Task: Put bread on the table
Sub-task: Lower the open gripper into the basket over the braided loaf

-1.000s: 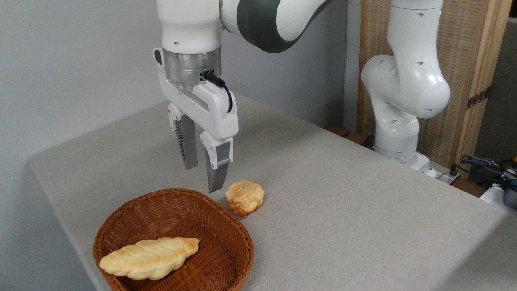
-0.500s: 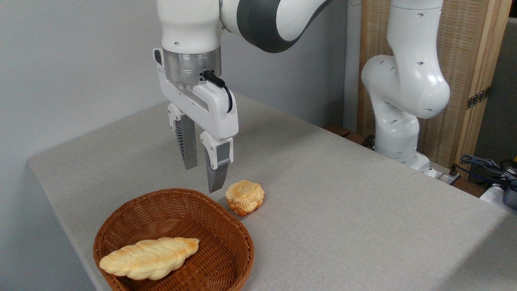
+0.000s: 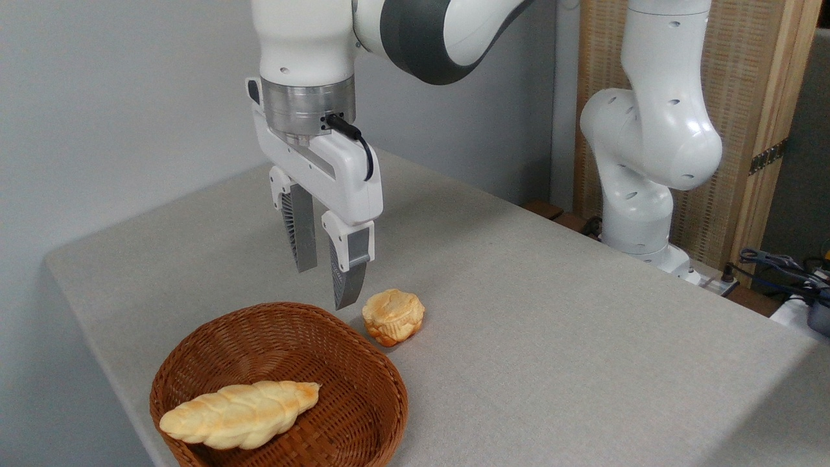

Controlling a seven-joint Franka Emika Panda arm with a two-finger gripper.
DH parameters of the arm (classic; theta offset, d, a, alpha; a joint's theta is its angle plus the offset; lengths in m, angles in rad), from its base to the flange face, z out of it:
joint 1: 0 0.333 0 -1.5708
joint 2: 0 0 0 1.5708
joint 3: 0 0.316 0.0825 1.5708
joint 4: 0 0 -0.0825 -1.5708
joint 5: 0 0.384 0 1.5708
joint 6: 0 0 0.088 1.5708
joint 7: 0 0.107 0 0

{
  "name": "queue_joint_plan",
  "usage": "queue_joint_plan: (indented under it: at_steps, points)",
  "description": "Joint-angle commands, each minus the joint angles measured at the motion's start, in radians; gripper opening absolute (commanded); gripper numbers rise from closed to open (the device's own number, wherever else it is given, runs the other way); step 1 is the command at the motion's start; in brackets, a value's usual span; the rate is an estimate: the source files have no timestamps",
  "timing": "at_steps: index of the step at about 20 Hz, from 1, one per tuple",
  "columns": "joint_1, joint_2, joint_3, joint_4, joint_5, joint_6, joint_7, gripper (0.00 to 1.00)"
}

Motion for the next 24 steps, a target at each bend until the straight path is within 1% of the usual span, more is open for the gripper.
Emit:
queue_joint_plan:
  at_steps: [1, 5, 6, 13, 18, 22, 24]
  points:
    - [-0.007, -0.001, 0.011, 0.007, 0.011, 0.023, -0.014, 1.00]
    - [-0.005, 0.005, 0.014, 0.000, 0.010, 0.057, -0.005, 1.00]
    - [-0.005, 0.017, 0.017, 0.000, 0.011, 0.068, -0.003, 1.00]
    - [-0.005, 0.135, 0.036, -0.003, 0.005, 0.341, -0.012, 1.00]
    - [-0.005, 0.224, 0.034, -0.001, 0.000, 0.488, -0.012, 1.00]
    - [-0.005, 0.279, 0.026, 0.000, -0.001, 0.556, -0.012, 1.00]
    - [-0.005, 0.298, 0.022, 0.000, -0.013, 0.582, -0.014, 1.00]
